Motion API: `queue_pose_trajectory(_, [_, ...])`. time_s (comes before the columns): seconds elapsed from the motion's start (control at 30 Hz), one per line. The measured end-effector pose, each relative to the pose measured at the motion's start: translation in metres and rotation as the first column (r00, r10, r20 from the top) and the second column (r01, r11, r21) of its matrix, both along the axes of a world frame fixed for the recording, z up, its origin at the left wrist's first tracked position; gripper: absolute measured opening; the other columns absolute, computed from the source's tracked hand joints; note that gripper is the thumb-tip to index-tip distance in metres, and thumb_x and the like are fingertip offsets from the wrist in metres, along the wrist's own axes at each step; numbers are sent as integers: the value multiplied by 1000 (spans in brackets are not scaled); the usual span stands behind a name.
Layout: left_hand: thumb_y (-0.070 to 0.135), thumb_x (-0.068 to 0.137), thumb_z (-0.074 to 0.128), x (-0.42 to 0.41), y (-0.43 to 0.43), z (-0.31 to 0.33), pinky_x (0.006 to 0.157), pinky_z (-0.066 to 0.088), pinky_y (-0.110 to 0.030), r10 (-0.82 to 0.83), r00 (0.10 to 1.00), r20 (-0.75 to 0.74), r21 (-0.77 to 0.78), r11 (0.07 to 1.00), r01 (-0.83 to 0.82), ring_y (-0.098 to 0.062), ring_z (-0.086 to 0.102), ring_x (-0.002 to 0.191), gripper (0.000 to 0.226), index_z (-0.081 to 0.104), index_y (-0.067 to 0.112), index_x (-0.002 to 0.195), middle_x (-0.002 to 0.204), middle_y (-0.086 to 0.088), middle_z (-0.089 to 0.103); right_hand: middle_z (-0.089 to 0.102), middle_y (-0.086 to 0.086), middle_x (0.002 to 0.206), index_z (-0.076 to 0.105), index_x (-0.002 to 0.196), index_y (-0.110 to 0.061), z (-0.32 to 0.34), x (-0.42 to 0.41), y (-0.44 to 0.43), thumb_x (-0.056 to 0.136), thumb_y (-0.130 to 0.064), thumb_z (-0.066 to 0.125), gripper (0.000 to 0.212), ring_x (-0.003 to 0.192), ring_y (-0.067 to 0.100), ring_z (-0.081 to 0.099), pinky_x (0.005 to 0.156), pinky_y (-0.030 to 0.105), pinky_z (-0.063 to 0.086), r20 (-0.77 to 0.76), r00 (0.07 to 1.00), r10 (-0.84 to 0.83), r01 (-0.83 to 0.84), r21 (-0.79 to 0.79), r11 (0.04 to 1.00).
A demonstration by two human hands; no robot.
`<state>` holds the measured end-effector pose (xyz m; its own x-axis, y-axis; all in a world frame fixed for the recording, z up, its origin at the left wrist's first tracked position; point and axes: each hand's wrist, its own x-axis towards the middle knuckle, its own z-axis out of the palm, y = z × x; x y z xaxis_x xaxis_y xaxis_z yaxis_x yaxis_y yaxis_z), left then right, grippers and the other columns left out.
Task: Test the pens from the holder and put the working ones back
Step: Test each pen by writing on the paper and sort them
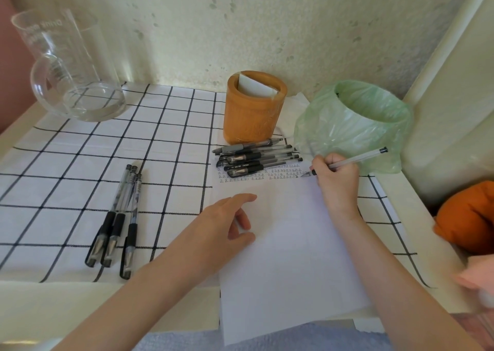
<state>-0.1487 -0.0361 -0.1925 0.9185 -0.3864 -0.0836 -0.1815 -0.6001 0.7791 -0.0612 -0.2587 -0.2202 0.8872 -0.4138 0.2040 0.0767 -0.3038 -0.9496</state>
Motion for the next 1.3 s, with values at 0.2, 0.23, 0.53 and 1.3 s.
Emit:
queue_pose_trajectory(0.2, [-6,94,27,0,3,10,73,39,-7,68,997,-35,-293,953,-75,-4,52,88,58,27,34,136,111,8,53,44,3,46,56,67,2,51,-30,20,86,-27,66,36,42,12,36,43,20,30,63,978,197,-205,169,964])
queue_pose_trajectory(0.23, [-10,93,28,2,4,13,76,41,-8,74,997,-12,-331,941,-74,-3,54,90,63,25,34,138,116,8,52,47,1,46,59,69,-2,59,-40,24,82,-32,66,33,41,12,38,41,19,30,38,958,283,-284,229,931])
queue_pose_trajectory(0.53, [-10,90,46,0,-1,24,98,47,-32,48,998,-31,-513,857,-57,-9,64,102,83,5,36,145,136,12,44,57,6,52,52,79,-7,68,-70,50,82,-18,66,18,42,17,46,40,20,34,-67,798,600,-508,461,727])
queue_pose_trajectory(1.3, [11,83,65,-5,1,32,58,51,-15,279,958,-72,-452,847,-280,-10,64,57,11,69,21,82,72,1,70,54,3,51,66,65,-15,69,-67,52,68,-24,71,10,42,13,44,40,18,34,-62,787,613,-541,408,736])
